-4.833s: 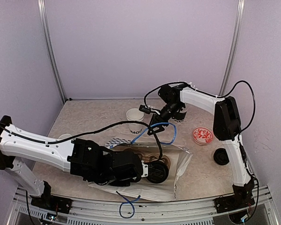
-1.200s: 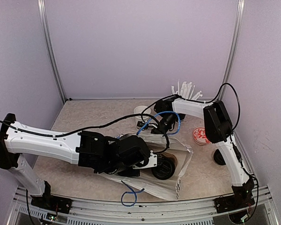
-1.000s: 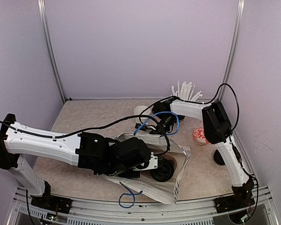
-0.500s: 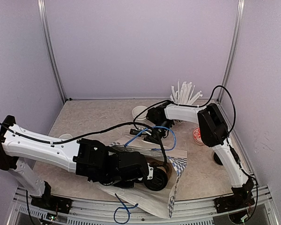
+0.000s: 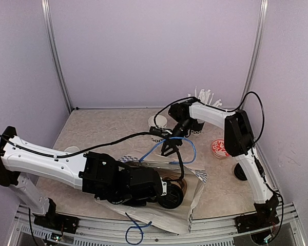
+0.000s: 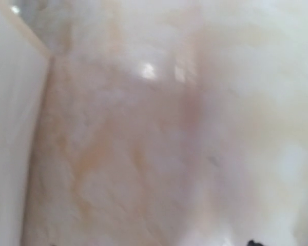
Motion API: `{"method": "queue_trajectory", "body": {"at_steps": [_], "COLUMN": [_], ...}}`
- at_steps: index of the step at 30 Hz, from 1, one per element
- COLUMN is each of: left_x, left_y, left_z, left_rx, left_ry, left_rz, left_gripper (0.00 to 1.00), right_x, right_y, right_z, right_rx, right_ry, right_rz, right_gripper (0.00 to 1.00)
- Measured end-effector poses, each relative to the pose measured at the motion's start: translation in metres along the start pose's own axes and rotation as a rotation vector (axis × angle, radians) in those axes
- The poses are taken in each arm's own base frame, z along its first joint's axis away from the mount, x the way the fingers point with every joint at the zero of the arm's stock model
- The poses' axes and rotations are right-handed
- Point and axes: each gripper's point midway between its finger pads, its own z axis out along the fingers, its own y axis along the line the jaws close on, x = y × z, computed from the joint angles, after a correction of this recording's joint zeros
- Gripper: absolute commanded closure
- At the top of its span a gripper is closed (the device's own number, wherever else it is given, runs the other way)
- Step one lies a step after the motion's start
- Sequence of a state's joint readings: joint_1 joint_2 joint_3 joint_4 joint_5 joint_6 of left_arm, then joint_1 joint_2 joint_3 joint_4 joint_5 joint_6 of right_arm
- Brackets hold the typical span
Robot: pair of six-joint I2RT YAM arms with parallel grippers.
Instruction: Pack the takeout coffee
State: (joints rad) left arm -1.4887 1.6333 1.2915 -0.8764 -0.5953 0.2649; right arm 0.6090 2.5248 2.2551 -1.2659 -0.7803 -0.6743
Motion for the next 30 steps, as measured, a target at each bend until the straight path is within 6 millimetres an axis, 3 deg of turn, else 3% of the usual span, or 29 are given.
{"method": "queue_trajectory", "body": {"at_steps": [6,14,19,30], "left_x": [0.001,-0.001,-0.002,-0.007], "left_y": [0.001,0.012,0.013,0.021], "left_z": [-0.001,0.000,0.008,0.014], "left_rx": [0.009,0.068,0.089,0.154], "left_ry": [0.004,0.010,0.031,0.048], "left_rz": [-0.005,-0.088,-0.122,-0.235], "left_gripper": [0.58,0.58,0.58,0.58], "right_x": [0.008,-0.011,-0.006,0.011], "right_y": [-0.009,0.026,0.041,0.054], "right_z": [-0.025,-0.079,-0.103,-0.112], "right_rx": [0.041,0.071,0.073,0.034], "right_ry": [-0.002,-0.074,-0.107,-0.134], "right_rz": [0.040,-0.027,-0.041,-0.046], "right_gripper": [0.23,0.23,0.23,0.23]}}
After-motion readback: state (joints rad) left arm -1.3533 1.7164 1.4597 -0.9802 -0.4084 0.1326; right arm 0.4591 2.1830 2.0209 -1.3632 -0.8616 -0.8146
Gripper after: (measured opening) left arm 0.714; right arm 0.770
